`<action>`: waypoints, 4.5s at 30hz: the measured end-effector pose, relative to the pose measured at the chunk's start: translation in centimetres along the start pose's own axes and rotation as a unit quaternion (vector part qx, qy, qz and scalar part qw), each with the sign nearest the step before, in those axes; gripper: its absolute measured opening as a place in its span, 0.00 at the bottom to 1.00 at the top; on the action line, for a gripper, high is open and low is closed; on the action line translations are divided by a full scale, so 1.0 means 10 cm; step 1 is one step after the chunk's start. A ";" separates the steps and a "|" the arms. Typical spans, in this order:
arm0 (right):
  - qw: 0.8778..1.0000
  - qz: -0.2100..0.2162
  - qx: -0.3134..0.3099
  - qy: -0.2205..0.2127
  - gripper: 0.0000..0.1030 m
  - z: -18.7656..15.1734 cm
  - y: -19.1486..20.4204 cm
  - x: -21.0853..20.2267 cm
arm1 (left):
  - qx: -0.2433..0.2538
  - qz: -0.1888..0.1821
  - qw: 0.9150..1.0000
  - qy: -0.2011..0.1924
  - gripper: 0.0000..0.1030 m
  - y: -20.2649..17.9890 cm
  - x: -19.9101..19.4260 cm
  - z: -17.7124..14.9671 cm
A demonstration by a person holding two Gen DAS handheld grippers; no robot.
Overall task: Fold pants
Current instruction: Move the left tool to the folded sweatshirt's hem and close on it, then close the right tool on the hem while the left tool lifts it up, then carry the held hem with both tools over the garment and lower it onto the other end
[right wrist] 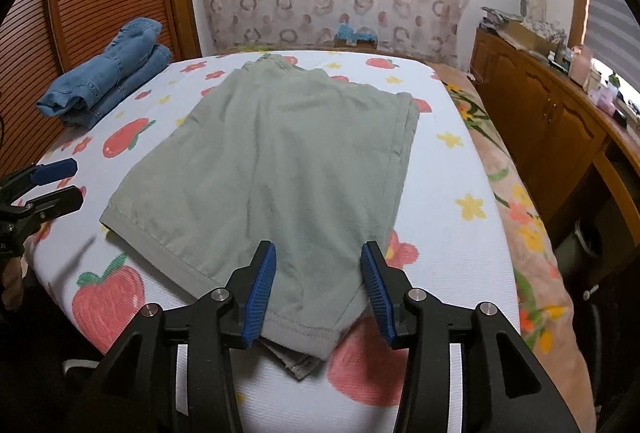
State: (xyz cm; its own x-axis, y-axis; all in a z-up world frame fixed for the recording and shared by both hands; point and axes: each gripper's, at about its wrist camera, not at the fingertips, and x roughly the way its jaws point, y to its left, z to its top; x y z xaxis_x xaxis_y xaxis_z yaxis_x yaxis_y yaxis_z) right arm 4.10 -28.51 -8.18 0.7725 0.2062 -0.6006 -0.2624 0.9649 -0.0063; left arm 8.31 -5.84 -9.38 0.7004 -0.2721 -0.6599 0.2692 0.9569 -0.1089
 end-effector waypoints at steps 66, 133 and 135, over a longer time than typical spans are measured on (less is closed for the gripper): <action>0.996 0.066 0.057 -0.019 0.15 -0.29 -0.07 -0.17 | 0.023 -0.089 0.995 0.046 0.34 -0.45 0.32 0.09; 0.983 0.132 -0.075 -0.107 0.07 2.06 0.77 0.05 | 0.013 -0.028 0.992 -0.123 0.09 0.77 -0.66 1.12; 0.983 0.133 -0.075 -0.104 0.07 2.04 0.80 0.01 | 0.016 -0.030 0.992 -0.119 0.09 0.73 -0.69 1.02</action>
State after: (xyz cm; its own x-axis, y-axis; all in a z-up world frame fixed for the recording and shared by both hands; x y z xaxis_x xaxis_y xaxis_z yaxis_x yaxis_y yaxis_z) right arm 13.89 -17.45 8.02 0.7628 0.4909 -0.4208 -0.5410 0.8411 0.0006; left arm 12.13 1.98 1.95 0.8183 -0.3476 -0.4579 0.3328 0.9359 -0.1157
